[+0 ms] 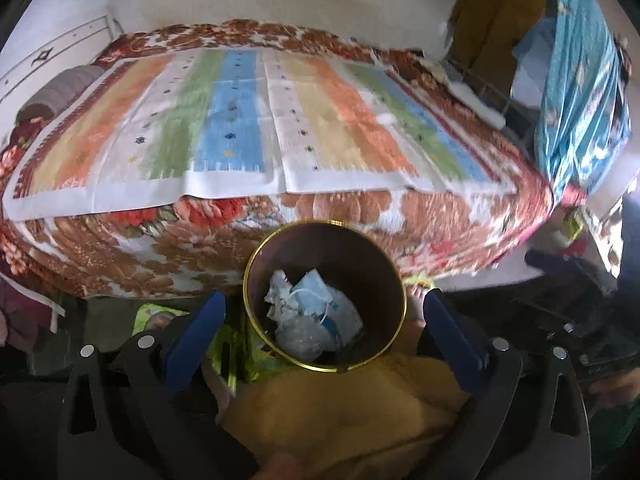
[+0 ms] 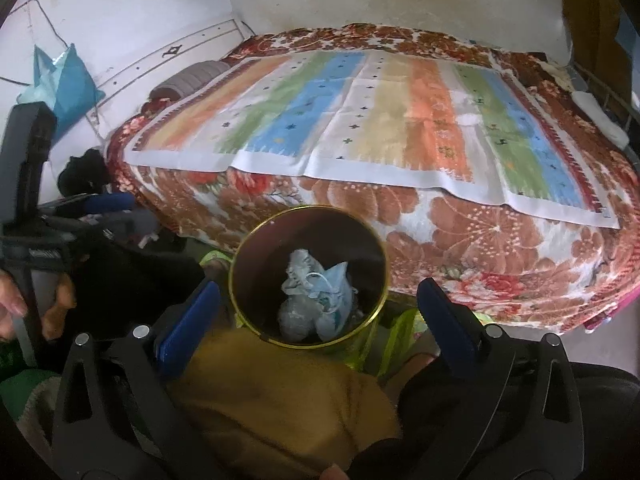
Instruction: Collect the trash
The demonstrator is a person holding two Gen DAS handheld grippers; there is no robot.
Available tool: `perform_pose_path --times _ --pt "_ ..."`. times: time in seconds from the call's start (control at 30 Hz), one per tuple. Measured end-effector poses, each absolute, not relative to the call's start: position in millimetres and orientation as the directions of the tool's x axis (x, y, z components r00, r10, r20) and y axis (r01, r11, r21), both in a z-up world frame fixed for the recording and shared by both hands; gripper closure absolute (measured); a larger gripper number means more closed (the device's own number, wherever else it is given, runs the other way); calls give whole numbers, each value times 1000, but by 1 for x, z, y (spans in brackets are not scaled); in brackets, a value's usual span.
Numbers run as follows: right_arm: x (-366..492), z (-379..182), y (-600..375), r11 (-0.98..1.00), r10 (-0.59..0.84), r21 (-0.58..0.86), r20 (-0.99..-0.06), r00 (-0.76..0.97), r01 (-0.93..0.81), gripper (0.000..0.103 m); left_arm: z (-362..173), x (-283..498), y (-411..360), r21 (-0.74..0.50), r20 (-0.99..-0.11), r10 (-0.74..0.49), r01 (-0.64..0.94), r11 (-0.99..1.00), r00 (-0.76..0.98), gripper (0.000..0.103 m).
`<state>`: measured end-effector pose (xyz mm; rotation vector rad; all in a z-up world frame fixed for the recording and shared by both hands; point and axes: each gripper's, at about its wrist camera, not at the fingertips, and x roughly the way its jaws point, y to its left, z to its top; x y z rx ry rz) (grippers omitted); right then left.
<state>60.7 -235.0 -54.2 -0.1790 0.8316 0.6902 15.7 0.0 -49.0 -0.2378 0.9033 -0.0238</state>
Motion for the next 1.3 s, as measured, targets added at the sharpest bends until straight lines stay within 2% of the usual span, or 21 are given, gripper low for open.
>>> perform_pose_path --times 0.33,1.3 --pt "59 -55 -233 742 556 186 -709 434 -645 9 -51 17 -3 -214 -787 -106 -107 971 608 6" --pt "58 -57 -227 742 550 190 -721 422 -643 9 -51 19 -6 -251 -785 -143 -98 963 603 6"
